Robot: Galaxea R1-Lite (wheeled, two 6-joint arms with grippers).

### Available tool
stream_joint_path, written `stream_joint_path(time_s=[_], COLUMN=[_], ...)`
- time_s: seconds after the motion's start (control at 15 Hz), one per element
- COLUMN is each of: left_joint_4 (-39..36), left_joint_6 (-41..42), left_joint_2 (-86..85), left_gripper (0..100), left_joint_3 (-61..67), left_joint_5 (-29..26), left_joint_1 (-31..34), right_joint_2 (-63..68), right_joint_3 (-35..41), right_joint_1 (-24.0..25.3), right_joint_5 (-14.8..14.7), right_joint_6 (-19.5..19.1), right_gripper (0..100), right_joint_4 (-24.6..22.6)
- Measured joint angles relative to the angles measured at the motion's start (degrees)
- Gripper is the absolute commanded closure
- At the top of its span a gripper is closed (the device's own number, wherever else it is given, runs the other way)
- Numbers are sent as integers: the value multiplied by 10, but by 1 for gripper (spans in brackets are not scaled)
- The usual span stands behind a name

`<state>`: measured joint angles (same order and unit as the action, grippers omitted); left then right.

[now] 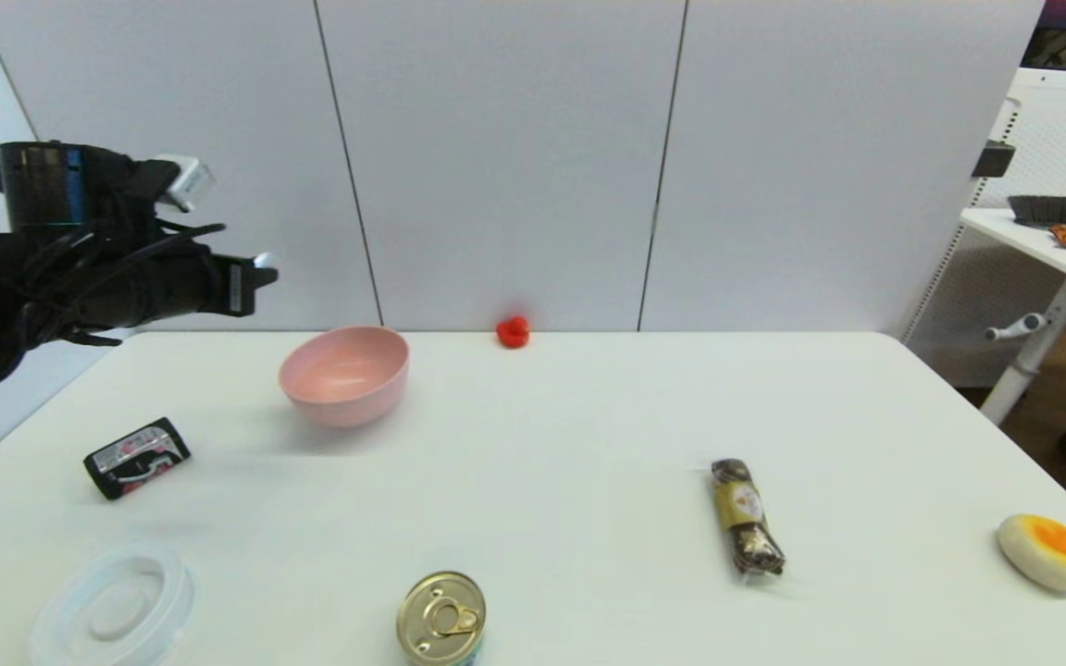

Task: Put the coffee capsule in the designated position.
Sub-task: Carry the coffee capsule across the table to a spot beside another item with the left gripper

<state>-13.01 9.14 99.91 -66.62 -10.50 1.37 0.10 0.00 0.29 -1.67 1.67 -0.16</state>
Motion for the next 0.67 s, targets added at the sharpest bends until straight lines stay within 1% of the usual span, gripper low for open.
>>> stream_joint_path(time_s=[0.13, 0.27, 0.4, 0.6, 0.67], left_joint_4=[23, 21, 12, -21, -28], left_joint_6=[0, 0, -2, -4, -4], left_joint_2=[0, 3, 10, 27, 34], left_gripper=[100, 100, 100, 100, 100], left_joint_3=[10, 28, 55, 106, 121], left_joint_5=[-1, -1, -1, -1, -8], left_joint_1=[38, 58, 64, 66, 66], right_joint_2=[0, 0, 0, 0, 0], right_joint_3=[0, 0, 0, 0, 0], right_joint_1=[0, 0, 0, 0, 0], right_joint_5=[0, 0, 0, 0, 0], right_joint_6=[0, 0, 0, 0, 0], right_gripper=[0, 0, 0, 0, 0], right_joint_4=[0, 0, 0, 0, 0])
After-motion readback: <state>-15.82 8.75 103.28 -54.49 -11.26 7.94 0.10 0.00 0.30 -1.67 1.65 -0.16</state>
